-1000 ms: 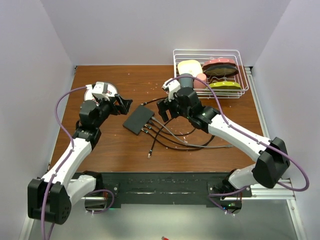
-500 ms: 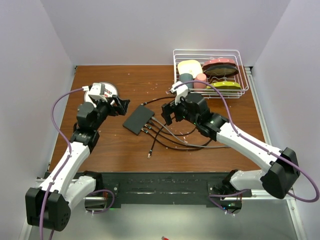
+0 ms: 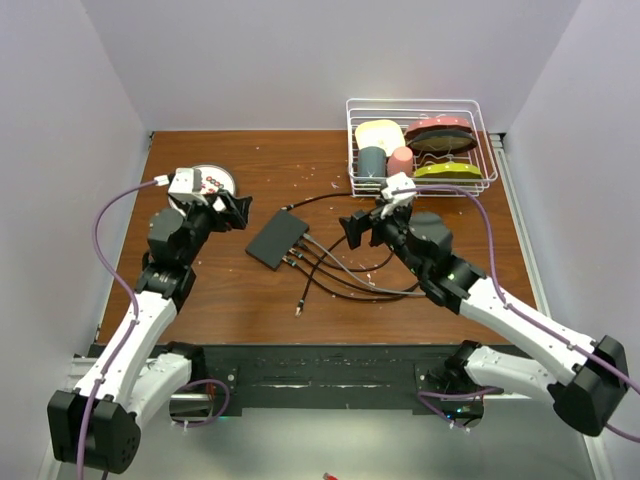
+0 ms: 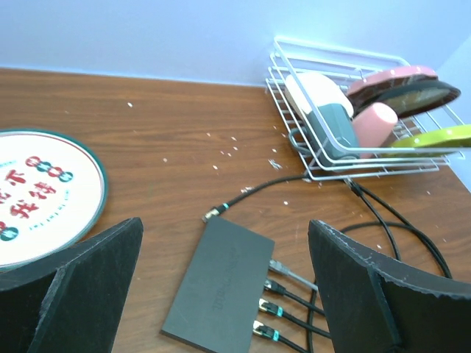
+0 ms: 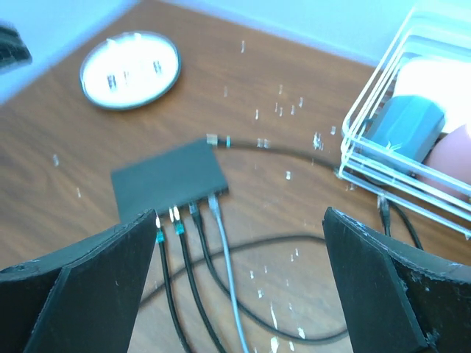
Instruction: Insert the plug into the switch port
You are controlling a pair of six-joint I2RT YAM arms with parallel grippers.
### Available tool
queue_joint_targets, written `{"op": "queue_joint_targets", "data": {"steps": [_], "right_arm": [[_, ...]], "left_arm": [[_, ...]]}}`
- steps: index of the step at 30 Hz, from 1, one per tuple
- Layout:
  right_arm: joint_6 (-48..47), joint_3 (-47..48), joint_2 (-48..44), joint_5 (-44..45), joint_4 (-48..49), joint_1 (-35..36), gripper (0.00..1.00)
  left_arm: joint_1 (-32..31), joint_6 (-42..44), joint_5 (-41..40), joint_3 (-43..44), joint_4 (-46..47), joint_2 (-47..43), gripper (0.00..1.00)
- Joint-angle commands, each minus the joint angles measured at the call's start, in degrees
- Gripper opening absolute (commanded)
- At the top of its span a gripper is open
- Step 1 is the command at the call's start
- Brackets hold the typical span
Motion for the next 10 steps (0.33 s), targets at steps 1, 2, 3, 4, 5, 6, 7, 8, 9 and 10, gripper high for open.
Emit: {"op": "queue_joint_targets", "data": {"steps": [1, 2, 3, 4, 5, 6, 7, 8, 9, 10], "right_arm": [[0.23, -7.96, -4.23, 5.81, 19.74, 0.15, 0.99], [-0.92, -10.41, -4.50, 6.17, 21.86, 0.06, 0.99], [-2.41, -11.48, -4.59, 7.04, 25.10, 0.06, 0.99], [-2.60, -12.36, -4.59, 9.92, 26.35, 0.06, 0.99], [-2.16, -13.59, -4.59, 11.43, 26.97, 0.06, 0.99], [-0.77, -14.12, -4.42, 13.27, 28.45, 0.15, 0.99], [-0.32, -14.56, -4.24, 14.86, 28.99, 0.06, 0.99], [-0.83, -15.61, -3.98, 16.18, 29.78, 0.06, 0.99], [-4.23, -16.32, -3.89, 16.89, 32.22, 0.06, 0.99], [-6.96, -16.93, -3.80, 17.42, 33.29, 0.06, 0.99]], "left_arm": [[0.15, 2.89, -4.21, -1.11, 3.14, -2.60, 1.00], [0.15, 3.41, -4.30, -1.20, 2.97, -2.69, 1.00], [0.15, 3.42, -4.48, -1.38, 2.71, -2.77, 1.00], [0.15, 3.51, -4.65, -2.16, 3.49, -2.78, 1.00], [0.15, 4.12, -4.65, -2.69, 4.11, -2.69, 1.00], [0.15, 4.56, -4.48, -3.13, 4.72, -2.77, 1.00], [0.24, 4.82, -4.22, -3.66, 5.86, -2.78, 1.00], [0.16, 5.00, -4.30, -3.75, 6.22, -2.69, 1.00], [0.15, 5.09, -4.65, -3.84, 6.31, -2.51, 1.00], [0.15, 4.92, -5.52, -4.02, 6.48, -2.34, 1.00]]}}
